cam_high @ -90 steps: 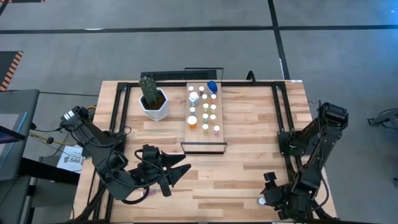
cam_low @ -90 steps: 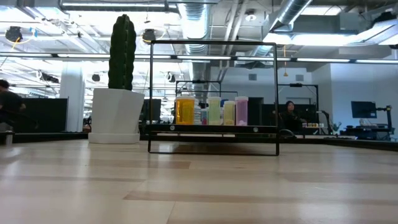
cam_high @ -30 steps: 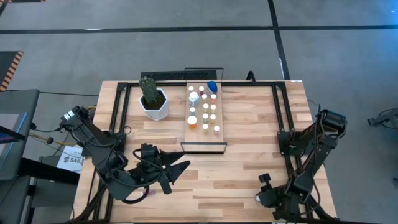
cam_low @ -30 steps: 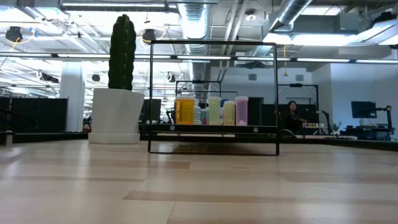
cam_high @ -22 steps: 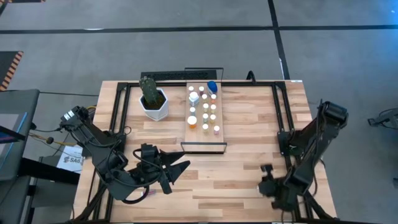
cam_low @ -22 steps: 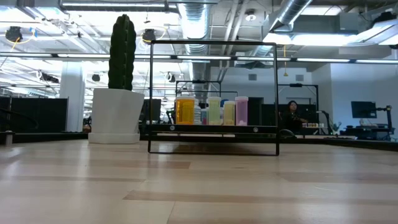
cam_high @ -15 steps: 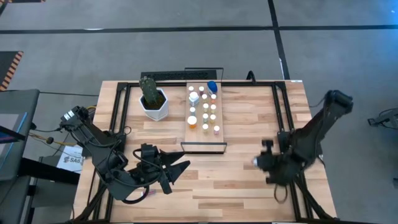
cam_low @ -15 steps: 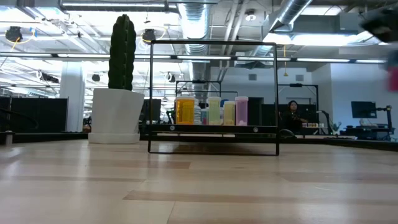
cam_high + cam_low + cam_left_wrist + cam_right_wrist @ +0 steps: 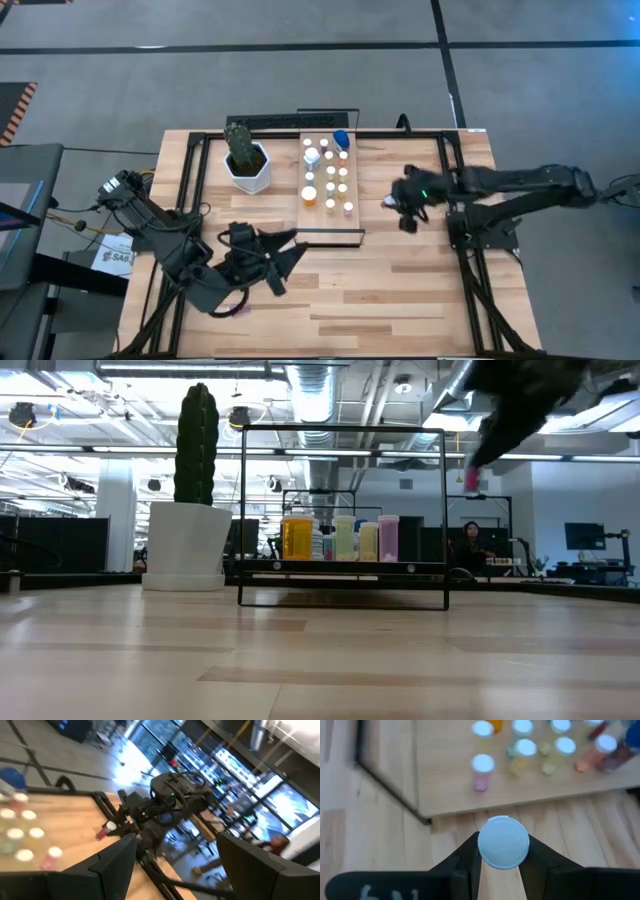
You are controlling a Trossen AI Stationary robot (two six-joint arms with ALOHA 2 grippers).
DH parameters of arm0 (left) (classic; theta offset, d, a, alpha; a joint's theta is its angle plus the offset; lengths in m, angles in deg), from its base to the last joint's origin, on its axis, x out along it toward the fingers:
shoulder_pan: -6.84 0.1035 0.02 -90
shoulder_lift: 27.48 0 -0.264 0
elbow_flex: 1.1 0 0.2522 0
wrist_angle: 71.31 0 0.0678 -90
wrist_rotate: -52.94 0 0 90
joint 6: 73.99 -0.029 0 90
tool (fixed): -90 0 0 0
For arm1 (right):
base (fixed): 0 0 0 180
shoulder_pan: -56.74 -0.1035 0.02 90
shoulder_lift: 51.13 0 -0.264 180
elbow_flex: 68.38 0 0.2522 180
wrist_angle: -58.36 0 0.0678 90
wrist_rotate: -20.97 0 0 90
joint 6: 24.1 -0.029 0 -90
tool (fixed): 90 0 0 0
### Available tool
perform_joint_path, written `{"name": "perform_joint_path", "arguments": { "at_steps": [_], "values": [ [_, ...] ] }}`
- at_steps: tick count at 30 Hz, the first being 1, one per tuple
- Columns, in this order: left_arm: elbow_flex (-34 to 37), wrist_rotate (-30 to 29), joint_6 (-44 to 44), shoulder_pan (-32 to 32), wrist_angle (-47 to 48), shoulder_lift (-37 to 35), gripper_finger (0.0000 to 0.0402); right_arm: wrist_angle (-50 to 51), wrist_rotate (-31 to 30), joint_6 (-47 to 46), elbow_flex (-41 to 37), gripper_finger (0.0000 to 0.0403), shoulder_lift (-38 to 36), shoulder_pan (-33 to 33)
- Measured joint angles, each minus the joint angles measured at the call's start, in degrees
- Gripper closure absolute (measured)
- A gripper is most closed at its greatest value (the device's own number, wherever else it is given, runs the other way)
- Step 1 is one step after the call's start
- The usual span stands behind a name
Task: Pick and place medicine bottles onto shelf by color
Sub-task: Put the right blue pill bottle on the shelf
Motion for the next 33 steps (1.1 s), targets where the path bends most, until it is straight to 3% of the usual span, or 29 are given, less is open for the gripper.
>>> {"name": "perform_joint_path", "arguments": {
  "at_steps": [3,5,11,14,18,24,29,33],
  "values": [
    [0.0,-1.4,-1.7,2.1,0.0,0.0,0.0136,-3.8,6.2,1.1,0.0,0.028,3.5,8.7],
    [0.0,-1.8,-4.3,3.9,0.0,-0.1,0.0136,-6.2,7.1,0.2,0.0,0.028,6.0,12.9],
    [0.0,-1.5,-12.8,10.0,0.0,-2.2,0.0136,-16.3,8.4,-4.9,0.0,0.028,14.8,19.1],
    [0.0,2.7,-17.3,13.3,0.0,-4.7,0.0136,-20.2,8.4,-8.3,0.0,0.028,18.9,20.1],
    [0.0,12.8,-21.6,17.6,0.0,-7.9,0.0137,-25.4,8.5,-14.1,0.0,0.028,22.6,20.8],
    [0.0,26.4,-27.0,23.7,0.0,-9.7,0.0137,-25.7,8.1,-19.8,3.2,0.028,27.3,20.9],
    [0.0,33.1,-28.2,27.3,0.4,-10.2,0.0137,-22.2,8.1,-20.0,7.4,0.028,31.5,20.7],
    [0.0,34.3,-28.3,28.8,0.5,-10.2,0.0137,-17.0,7.9,-19.8,10.6,0.028,33.6,20.8]
  ]
}}
